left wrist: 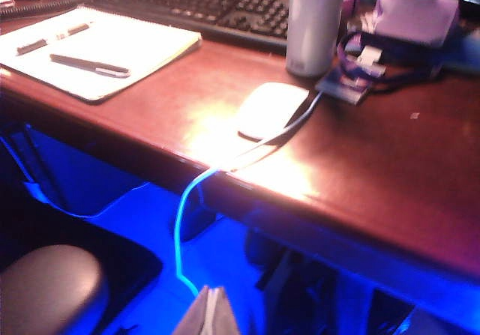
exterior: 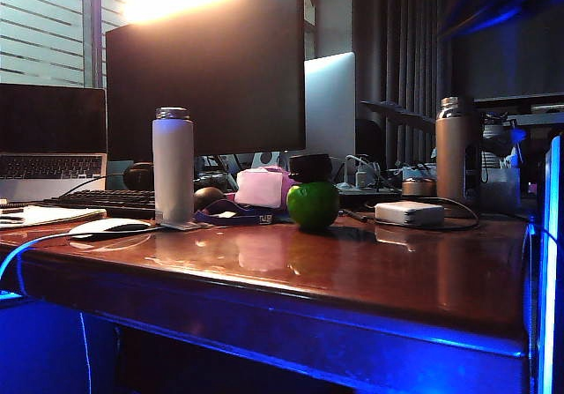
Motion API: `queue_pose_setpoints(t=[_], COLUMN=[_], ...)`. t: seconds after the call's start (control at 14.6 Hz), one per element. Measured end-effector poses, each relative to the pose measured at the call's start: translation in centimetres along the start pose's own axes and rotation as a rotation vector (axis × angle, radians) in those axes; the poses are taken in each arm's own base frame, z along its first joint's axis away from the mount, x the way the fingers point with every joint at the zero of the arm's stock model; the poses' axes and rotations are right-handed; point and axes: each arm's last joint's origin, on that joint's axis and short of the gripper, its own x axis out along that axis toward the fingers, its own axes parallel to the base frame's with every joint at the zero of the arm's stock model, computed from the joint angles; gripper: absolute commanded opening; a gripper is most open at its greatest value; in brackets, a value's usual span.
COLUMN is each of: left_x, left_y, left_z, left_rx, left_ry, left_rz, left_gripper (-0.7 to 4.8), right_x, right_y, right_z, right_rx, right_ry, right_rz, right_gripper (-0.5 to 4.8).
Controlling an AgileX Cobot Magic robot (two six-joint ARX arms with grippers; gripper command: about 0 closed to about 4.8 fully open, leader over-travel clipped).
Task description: Stack the black thermos bottle cap from the table onto the green apple.
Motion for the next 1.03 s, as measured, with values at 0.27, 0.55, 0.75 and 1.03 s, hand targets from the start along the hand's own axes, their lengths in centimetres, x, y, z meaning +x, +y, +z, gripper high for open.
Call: queue_pose_setpoints(t=[0.27,0.55,0.75,1.03], left_x=[0.0,0.0,0.0,0.4], left_y=[0.0,0.0,0.0,-0.1], left_z=[0.0,0.0,0.0,-1.7], left_rx=[0.017,0.017,0.017,0.016], left_ry=[0.001,0.001,0.001,0.041], left_rz=[0.0,0.0,0.0,0.0], left_gripper=[-0.04,-0.04,-0.04,-0.04], right_x=[-9.7,-12.8,-12.9,-11.4], right_y=[0.1,0.9,1.3,1.6], right_z=[-2.0,-8.4,-11.8,-14.4], right_rx=[0.065,0.067,0.088,0.276], right_ry=[-0.207,-0.145,-0.158,-0.069], right_rz=[-0.092,-0.103,-0.103,-0.092], right_gripper=[-0.03,-0.03,-0.03,-0.03])
